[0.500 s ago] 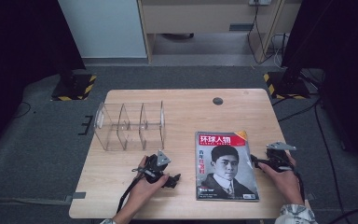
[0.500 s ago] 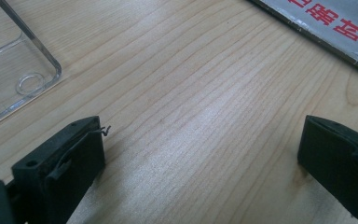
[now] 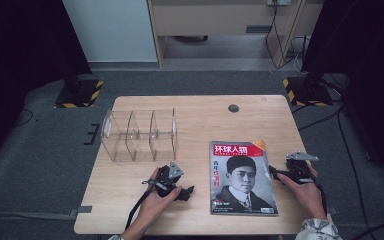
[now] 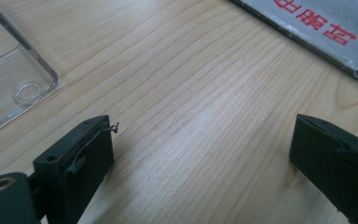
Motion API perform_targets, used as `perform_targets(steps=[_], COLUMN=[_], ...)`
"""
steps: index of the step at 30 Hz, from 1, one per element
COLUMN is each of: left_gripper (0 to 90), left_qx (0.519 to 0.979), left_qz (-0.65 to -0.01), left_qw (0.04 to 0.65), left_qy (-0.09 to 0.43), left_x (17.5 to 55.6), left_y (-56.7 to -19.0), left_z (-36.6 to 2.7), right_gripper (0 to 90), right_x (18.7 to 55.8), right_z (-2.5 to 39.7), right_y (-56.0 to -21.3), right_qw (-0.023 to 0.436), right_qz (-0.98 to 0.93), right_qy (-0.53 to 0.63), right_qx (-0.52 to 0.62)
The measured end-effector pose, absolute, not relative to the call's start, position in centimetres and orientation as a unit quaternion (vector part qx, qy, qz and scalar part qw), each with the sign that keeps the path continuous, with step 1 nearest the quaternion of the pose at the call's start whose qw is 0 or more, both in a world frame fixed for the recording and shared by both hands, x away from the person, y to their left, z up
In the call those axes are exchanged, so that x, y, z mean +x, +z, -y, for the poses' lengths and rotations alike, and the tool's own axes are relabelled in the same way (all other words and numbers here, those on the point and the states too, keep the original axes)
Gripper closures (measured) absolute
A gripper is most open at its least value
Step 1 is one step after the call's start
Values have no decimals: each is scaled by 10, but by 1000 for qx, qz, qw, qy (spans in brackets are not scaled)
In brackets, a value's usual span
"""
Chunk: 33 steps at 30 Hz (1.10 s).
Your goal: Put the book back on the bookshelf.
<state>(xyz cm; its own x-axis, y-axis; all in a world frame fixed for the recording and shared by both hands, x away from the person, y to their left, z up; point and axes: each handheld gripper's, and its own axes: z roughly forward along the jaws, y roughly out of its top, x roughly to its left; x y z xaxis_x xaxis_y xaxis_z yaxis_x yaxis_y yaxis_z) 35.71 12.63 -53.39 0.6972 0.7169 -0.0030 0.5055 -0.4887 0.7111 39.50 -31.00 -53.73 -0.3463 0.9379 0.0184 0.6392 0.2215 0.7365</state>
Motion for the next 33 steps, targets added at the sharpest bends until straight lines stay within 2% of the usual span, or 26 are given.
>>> perform_targets(steps=[5,11,18,25,29,33], left_gripper=[55,60,81,80,86,176], left_qx=[846,833,833,849,852,845], left_qz=[-354,-358,-361,-336,-328,-335], left_qw=[370,399,403,389,388,399], left_qy=[149,134,115,121,128,123], left_x=[356,355,359,366,376,378], left_y=[-529,-521,-512,-509,-512,-518], left_z=[-123,-119,-115,-89,-69,-62], right_gripper=[158,126,81,88,135,185], right_x=[396,396,399,412,427,437], right_z=[312,304,287,276,269,269], right_y=[-532,-512,-508,-502,-496,-501], right_qw=[217,241,227,216,210,205], right_qz=[-742,-730,-754,-764,-768,-769], right_qy=[336,375,380,376,379,373], right_qx=[537,519,486,478,472,477])
